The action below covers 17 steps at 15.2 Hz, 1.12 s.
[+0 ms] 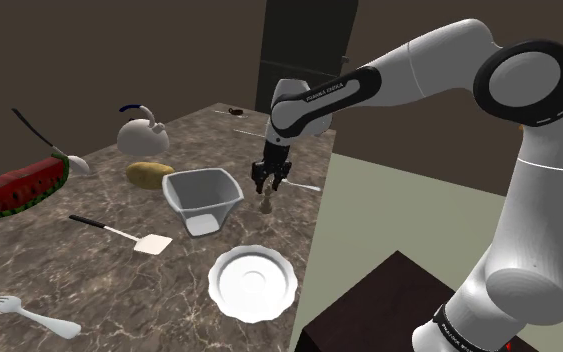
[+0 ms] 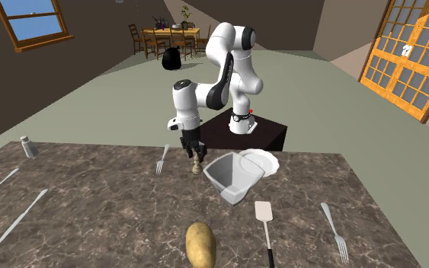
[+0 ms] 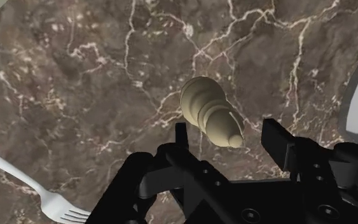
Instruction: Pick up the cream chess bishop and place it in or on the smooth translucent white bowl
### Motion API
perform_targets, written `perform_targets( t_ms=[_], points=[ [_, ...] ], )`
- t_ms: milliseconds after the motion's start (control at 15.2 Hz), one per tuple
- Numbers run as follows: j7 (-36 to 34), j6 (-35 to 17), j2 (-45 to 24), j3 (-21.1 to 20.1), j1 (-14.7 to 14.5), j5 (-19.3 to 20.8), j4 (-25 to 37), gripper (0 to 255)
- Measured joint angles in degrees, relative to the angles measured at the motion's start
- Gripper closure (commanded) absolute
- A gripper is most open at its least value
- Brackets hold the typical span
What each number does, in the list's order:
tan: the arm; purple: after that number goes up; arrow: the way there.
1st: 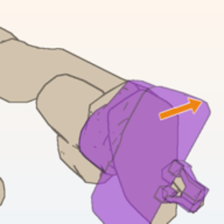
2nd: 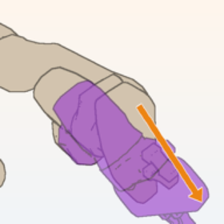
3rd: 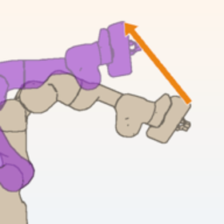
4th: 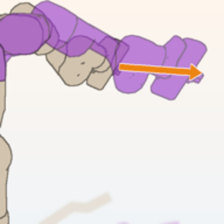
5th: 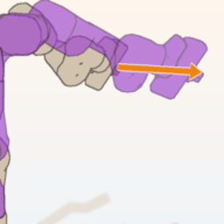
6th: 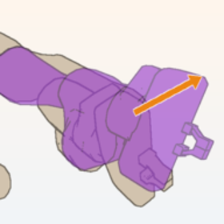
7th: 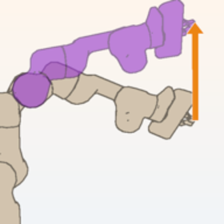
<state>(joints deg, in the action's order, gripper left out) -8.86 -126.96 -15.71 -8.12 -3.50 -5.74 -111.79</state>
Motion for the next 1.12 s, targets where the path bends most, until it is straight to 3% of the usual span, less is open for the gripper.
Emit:
perform_targets(
  t_ms=[594, 1122],
  points=[
    [0.00, 0.00, 0.00, -0.02, -0.01, -0.01, 0.03, 255],
    [-0.38, 4.60, 2.57, -0.06, 0.09, -0.09, 2.08, 255]
  ],
)
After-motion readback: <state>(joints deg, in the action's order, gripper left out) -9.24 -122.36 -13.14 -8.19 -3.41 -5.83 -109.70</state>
